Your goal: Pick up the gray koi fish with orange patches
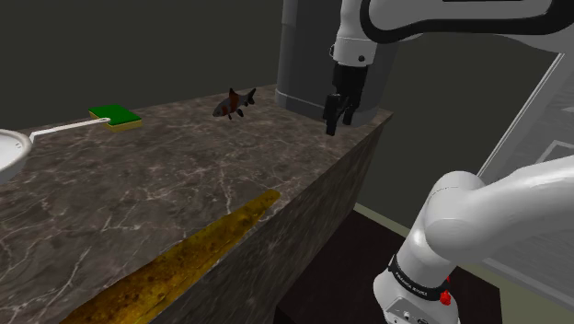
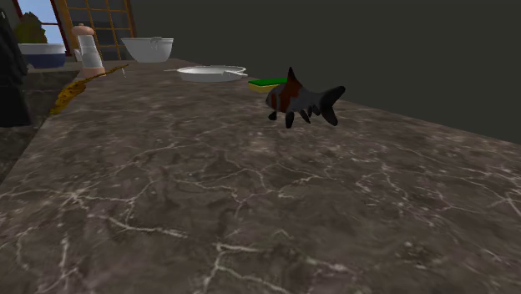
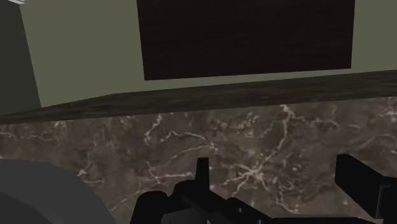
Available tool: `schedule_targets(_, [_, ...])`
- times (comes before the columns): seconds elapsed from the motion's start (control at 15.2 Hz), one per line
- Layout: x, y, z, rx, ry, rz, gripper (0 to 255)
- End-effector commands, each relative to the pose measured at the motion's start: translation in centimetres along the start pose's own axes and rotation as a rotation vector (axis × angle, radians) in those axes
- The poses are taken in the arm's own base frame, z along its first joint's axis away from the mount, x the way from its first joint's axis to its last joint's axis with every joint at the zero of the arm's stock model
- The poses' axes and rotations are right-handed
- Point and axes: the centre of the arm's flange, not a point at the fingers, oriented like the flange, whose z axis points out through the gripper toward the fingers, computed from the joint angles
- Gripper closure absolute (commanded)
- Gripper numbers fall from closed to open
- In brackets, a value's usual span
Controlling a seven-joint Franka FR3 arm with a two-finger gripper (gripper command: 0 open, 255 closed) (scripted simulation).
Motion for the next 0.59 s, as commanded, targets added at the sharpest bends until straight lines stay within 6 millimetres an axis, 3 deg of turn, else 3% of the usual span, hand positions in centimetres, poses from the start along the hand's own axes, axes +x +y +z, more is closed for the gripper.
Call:
schedule_targets(0.0, [0.0,0.0,0.0,0.0,0.0,0.0,0])
schedule_targets(0.53, [8.8,4.5,-0.7,0.002,0.047,-0.415,0])
